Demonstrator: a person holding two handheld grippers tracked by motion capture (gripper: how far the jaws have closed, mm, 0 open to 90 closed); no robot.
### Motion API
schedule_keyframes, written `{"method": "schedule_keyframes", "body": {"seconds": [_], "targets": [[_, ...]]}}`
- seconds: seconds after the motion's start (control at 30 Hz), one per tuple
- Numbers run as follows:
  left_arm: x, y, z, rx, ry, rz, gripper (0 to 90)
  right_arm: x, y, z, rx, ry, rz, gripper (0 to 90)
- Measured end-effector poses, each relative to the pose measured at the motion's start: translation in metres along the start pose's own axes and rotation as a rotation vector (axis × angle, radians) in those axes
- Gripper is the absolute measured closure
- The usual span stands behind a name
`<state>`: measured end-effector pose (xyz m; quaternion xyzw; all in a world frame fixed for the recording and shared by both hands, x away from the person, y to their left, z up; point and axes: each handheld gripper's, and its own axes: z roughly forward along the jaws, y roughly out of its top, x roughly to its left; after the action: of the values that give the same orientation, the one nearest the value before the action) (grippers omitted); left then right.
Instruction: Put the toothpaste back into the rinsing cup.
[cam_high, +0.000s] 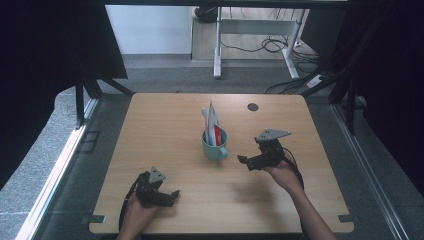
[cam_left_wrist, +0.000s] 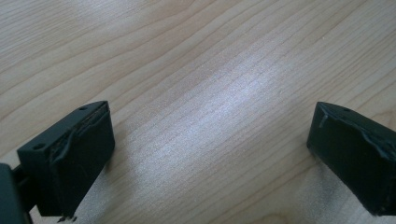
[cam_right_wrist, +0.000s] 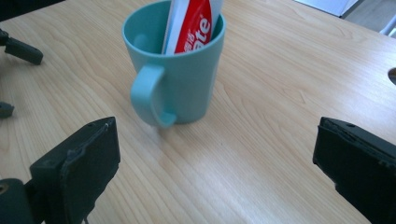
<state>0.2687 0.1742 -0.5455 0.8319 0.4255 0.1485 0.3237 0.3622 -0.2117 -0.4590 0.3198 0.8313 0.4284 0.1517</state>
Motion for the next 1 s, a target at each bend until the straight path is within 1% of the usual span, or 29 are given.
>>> {"method": "schedule_keyframes", "body": {"seconds": [0.4,0.67,1.0], "targets": [[0.000,0.000,0.000,-0.002,0.002,-0.002,0.8,-0.004,-0.022,-0.018,0.003,-0.027,0.026,1.2],[0.000,0.000,0.000,-0.002,0.002,-0.003,0.8,-0.006,-0.041,-0.025,0.024,-0.054,0.036,1.2],[0.000,0.000,0.000,-0.003,0.003,-0.003,0.8,-0.001,-0.063,-0.033,0.042,-0.087,0.014,1.4]]}}
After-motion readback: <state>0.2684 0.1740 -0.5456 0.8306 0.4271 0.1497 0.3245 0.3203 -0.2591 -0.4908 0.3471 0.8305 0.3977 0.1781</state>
